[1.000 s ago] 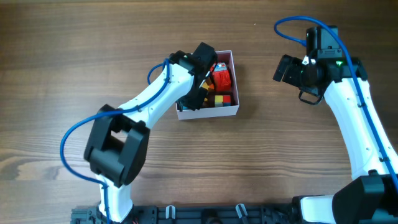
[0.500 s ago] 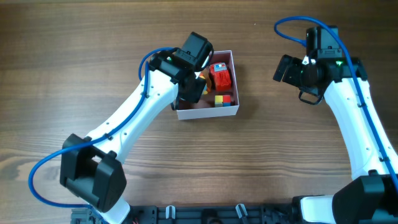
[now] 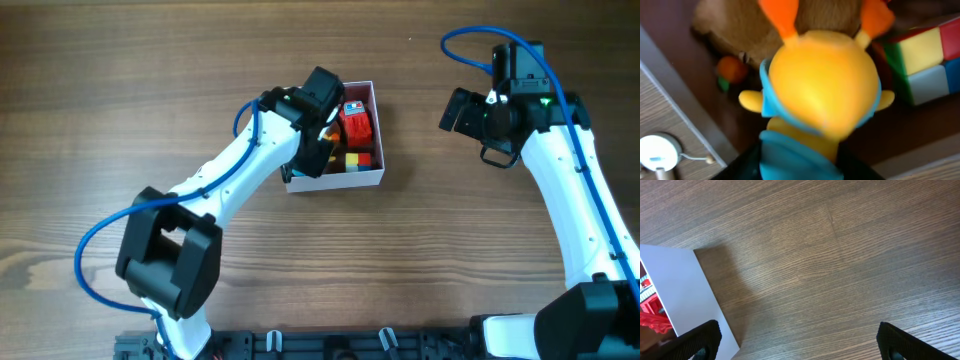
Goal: Pack container
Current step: 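Lower the duck into the box and release it, then lift the left gripper out and move it to the rattle drum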
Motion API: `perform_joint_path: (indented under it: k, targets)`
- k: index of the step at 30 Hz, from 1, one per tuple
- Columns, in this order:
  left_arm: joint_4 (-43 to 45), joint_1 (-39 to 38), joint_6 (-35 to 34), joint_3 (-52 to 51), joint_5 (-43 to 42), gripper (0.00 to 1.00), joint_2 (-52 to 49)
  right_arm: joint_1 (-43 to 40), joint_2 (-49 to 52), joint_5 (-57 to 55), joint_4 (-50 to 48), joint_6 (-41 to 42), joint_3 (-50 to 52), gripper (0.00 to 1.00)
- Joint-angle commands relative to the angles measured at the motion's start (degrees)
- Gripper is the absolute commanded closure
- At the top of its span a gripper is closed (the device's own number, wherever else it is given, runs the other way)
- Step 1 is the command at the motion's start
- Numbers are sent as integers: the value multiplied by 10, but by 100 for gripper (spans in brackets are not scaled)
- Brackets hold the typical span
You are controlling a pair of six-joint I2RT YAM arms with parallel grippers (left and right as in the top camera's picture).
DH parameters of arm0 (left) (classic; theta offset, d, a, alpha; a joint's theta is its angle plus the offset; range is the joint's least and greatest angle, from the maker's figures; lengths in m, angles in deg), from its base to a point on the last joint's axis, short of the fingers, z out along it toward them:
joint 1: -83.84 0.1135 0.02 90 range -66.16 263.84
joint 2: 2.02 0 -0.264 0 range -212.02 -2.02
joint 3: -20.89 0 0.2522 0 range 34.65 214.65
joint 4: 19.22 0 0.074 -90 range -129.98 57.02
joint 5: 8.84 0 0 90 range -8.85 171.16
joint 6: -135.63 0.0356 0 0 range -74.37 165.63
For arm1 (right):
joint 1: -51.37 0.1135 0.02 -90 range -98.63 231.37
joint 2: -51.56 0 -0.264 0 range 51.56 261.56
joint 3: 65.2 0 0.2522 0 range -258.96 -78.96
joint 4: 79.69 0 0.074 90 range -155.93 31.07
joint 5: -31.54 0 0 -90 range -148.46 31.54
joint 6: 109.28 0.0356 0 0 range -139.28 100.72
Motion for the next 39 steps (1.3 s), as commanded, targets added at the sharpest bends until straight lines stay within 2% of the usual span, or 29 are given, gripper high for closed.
perform_joint_path:
  k: [1,2,3,6,12,17,19,21,22,23,26,30,32,35,39]
  targets:
    - [16,1,3,-3,-13,30,-6,-1,4,5,-2,0,2,0]
    - [19,1,3,-3,-13,14,-6,-1,4,5,-2,0,2,0]
    - [20,1,3,-3,-13,12,-6,-1,4,5,-2,0,2,0]
    - [21,1,3,-3,-12,20,-6,-1,4,5,-2,0,2,0]
    - [10,1,3,13,-11,23,14,-1,4,5,-2,0,2,0]
    - [-25,2,0,59,-5,35,59,-1,4,5,-2,0,2,0]
    - [-46,5,-19,77,26,35,84,-1,4,5,-2,0,2,0]
    - [-65,14,-38,84,63,29,113,-1,4,5,-2,0,2,0]
    - [-83,32,-48,84,82,20,139,-1,4,5,-2,0,2,0]
    - [-105,59,-49,84,81,16,158,-1,4,5,-2,0,2,0]
    - [-157,122,-48,83,63,15,171,-1,4,5,-2,0,2,0]
    - [-199,216,28,60,-42,12,165,-1,4,5,-2,0,2,0]
    - [-189,252,61,28,-62,13,164,-1,4,5,-2,0,2,0]
    - [-144,288,70,-35,-63,15,164,-1,4,5,-2,0,2,0]
    - [-68,310,108,-125,-63,20,164,-1,4,5,-2,0,2,0]
